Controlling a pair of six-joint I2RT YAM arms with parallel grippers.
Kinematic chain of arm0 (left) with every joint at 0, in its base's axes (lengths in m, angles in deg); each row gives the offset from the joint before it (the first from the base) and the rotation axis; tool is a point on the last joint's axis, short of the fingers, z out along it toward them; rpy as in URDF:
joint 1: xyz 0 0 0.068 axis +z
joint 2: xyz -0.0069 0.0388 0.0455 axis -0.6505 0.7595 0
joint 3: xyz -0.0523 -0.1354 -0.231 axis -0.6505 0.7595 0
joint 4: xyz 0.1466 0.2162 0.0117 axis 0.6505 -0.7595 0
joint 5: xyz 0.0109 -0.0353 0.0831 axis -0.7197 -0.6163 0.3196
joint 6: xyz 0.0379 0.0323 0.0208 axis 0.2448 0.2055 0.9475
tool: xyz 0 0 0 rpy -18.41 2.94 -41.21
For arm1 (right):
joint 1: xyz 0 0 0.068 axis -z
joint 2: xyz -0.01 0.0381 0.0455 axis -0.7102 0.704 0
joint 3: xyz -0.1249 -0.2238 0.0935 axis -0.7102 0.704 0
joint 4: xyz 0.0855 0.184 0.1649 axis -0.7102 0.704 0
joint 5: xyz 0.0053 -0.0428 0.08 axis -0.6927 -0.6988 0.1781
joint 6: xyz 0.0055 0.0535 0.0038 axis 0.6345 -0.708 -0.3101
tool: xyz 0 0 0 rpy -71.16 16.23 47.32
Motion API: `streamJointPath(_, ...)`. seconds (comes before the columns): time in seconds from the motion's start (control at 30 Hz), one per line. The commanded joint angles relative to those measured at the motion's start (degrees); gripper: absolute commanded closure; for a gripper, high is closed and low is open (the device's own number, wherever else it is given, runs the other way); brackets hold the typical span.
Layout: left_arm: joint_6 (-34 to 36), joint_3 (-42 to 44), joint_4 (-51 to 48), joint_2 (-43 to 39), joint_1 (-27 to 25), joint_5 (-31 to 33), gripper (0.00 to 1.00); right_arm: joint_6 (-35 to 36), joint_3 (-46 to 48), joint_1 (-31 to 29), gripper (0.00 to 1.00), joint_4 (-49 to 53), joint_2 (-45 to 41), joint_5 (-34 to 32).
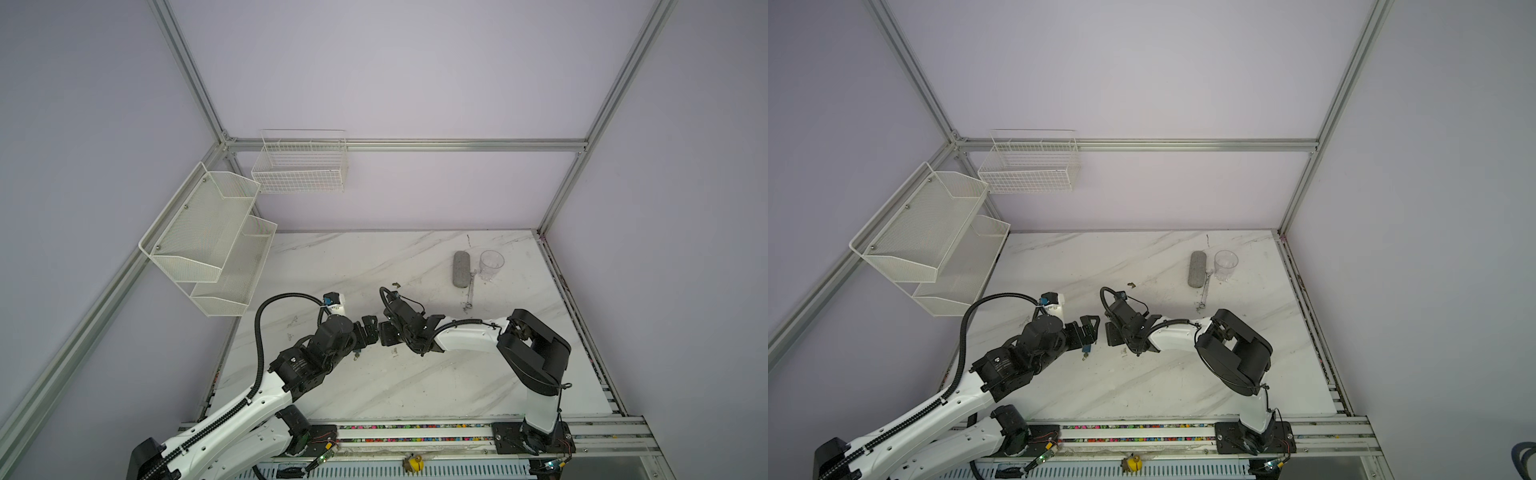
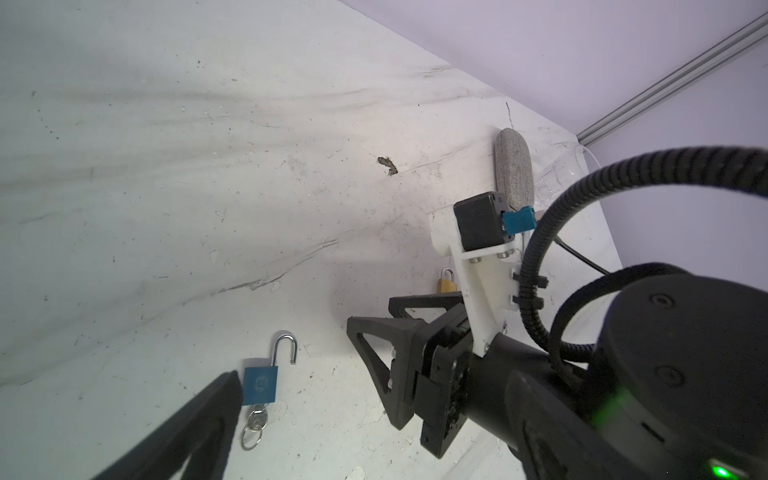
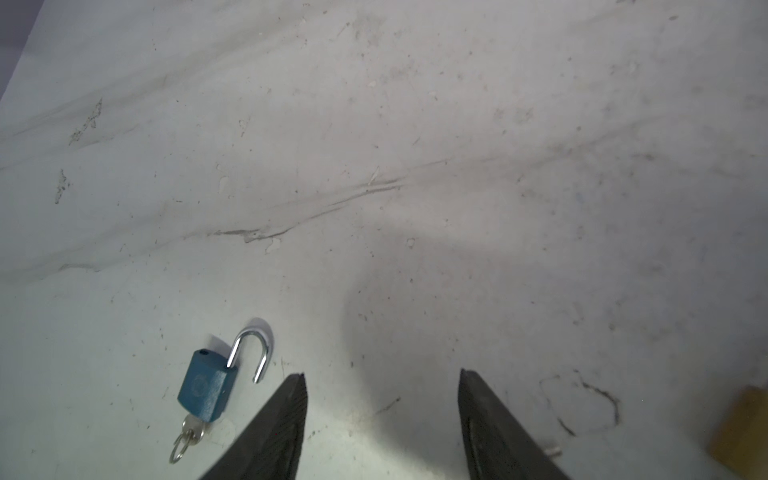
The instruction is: Unlock with the key
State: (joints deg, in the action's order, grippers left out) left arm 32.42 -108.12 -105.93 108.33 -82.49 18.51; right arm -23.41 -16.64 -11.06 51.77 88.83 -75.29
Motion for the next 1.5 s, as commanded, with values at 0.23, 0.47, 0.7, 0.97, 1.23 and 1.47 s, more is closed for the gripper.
streamJointPath(0.23,-0.80,3.69,3.98,-1.92,-0.11,1.32,0.00,0.10,-2.34,-2.05,0.39,4.28,2.71,-3.63)
streamJointPath(0.47,-0.62,3.40,4.47,-1.69,-0.10,0.67,0.00,-0.60,1.05,-2.78,0.39,6.61,-0.37,-4.61)
streamJointPath(0.7,-0.53,3.18,5.45,-0.81,-0.12,-0.13,0.00,-1.05,6.55,-2.83,0.39,7.92,-6.12,-5.00)
streamJointPath(0.97,-0.53,2.91,6.24,0.09,-0.10,-0.41,0.00,-2.45,13.27,-2.75,0.38,11.23,-14.51,-5.31)
streamJointPath(1.23,-0.28,2.57,7.76,0.49,-0.10,-0.31,0.00,-3.29,10.07,-2.32,0.39,11.26,-14.58,-7.68)
streamJointPath(1.47,-0.13,2.16,7.39,0.08,-0.10,-1.07,0.00,-5.65,4.48,-0.85,0.46,10.70,-7.48,-11.35)
